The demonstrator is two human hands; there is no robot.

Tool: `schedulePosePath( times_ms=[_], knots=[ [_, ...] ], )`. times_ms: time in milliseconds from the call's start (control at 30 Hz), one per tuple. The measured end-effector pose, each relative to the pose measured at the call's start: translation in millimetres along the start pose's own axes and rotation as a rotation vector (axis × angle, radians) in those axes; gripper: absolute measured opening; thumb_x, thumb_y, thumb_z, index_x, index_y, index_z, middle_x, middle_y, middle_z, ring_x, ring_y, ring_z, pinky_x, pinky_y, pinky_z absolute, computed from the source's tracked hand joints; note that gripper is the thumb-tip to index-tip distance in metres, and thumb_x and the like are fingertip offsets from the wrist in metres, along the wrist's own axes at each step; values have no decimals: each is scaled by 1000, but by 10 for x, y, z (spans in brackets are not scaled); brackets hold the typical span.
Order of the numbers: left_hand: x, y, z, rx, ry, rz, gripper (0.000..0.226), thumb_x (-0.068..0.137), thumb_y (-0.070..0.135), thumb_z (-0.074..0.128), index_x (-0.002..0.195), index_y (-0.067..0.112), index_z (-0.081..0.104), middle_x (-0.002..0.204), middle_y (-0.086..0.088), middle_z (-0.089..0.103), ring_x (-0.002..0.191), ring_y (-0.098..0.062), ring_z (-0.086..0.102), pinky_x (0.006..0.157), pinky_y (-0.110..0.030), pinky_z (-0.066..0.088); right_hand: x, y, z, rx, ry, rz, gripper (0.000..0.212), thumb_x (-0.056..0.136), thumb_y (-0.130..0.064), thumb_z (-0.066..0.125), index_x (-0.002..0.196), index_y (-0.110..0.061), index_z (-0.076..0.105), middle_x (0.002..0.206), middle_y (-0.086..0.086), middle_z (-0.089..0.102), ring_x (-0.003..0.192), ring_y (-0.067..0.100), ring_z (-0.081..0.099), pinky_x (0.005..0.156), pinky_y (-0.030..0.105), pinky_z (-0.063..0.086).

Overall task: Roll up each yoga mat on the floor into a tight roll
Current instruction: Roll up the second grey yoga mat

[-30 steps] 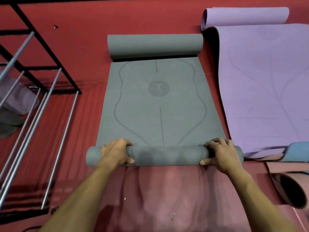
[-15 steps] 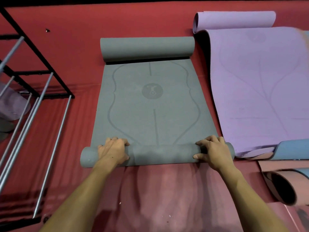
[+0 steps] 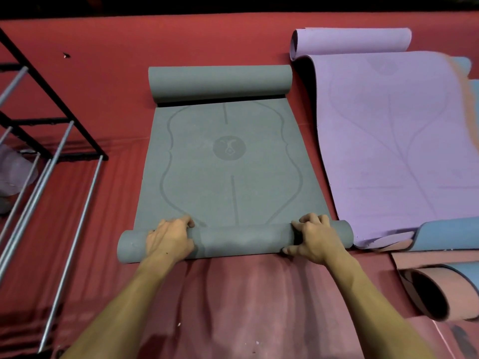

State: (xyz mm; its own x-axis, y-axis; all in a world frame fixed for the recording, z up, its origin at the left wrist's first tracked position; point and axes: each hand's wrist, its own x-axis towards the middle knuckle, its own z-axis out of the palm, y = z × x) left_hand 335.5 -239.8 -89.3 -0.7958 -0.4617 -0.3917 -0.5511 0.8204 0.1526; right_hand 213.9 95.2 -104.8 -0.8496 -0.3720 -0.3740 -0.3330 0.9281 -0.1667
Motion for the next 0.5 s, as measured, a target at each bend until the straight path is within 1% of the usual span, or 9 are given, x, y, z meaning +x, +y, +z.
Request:
schedulePosePath(
  times_ms=[33, 67, 133, 233, 300, 333, 400, 433, 500],
  knots=[
    [-2, 2, -2, -8, 11, -2, 41, 85, 29, 64, 124, 41, 59, 120, 5, 68, 123, -23, 55, 97, -38, 44, -10, -11, 29, -9, 16, 3, 81, 71, -73, 77, 138, -33, 60, 140, -3, 47, 126, 27, 37, 103, 39, 45],
    [-4, 1, 1, -18, 20, -4, 39, 86, 28, 64, 123, 40, 60, 119, 4, 69, 122, -23, 56, 97, -37, 44, -15, -12, 62, -27, 49, 0, 84, 69, -74, 78, 140, -32, 59, 139, -4, 48, 126, 25, 39, 103, 37, 44],
    [0, -5, 13, -34, 36, -5, 36, 88, 28, 65, 122, 41, 62, 122, 4, 68, 124, -24, 54, 99, -37, 43, -17, -11, 91, -51, 124, -8, 76, 72, -69, 80, 137, -33, 62, 134, -7, 53, 121, 21, 43, 97, 33, 45],
    [18, -10, 31, -2, 61, 16, 34, 92, 32, 64, 125, 41, 65, 131, 6, 62, 128, -22, 48, 103, -39, 42, 0, -32, 81, -15, 164, 4, 66, 74, -60, 83, 130, -30, 65, 121, -9, 63, 111, 17, 47, 80, 33, 47],
    [33, -9, 19, 26, 52, 30, 39, 90, 33, 62, 128, 40, 65, 132, 6, 64, 129, -21, 50, 102, -38, 44, 19, -60, 74, 15, 160, 23, 64, 76, -53, 85, 126, -23, 59, 111, -6, 67, 106, 18, 49, 71, 34, 43],
    [41, -7, 7, 35, 40, 35, 42, 89, 34, 61, 131, 40, 64, 131, 5, 65, 129, -22, 52, 101, -38, 45, 31, -68, 72, 31, 163, 30, 62, 77, -50, 85, 123, -21, 57, 106, -4, 68, 105, 19, 50, 70, 35, 42],
    [52, -4, -10, 58, 11, 45, 49, 87, 43, 62, 136, 40, 60, 132, 3, 67, 131, -22, 54, 102, -38, 46, 44, -61, 97, 74, 170, 32, 58, 80, -47, 84, 124, -19, 59, 107, -2, 69, 111, 21, 52, 75, 36, 46],
    [55, -4, -12, 72, -11, 53, 53, 85, 50, 64, 137, 39, 57, 132, 3, 66, 131, -22, 53, 102, -39, 45, 40, -59, 123, 97, 184, 30, 57, 81, -46, 84, 126, -20, 62, 115, 0, 69, 117, 23, 52, 83, 36, 48],
    [50, -13, 13, 103, -51, 75, 65, 77, 62, 68, 137, 40, 53, 134, 7, 64, 133, -20, 50, 104, -41, 41, 28, -44, 194, 91, 237, 26, 58, 85, -47, 81, 135, -24, 64, 136, 3, 61, 126, 29, 47, 103, 39, 45]
  ],
)
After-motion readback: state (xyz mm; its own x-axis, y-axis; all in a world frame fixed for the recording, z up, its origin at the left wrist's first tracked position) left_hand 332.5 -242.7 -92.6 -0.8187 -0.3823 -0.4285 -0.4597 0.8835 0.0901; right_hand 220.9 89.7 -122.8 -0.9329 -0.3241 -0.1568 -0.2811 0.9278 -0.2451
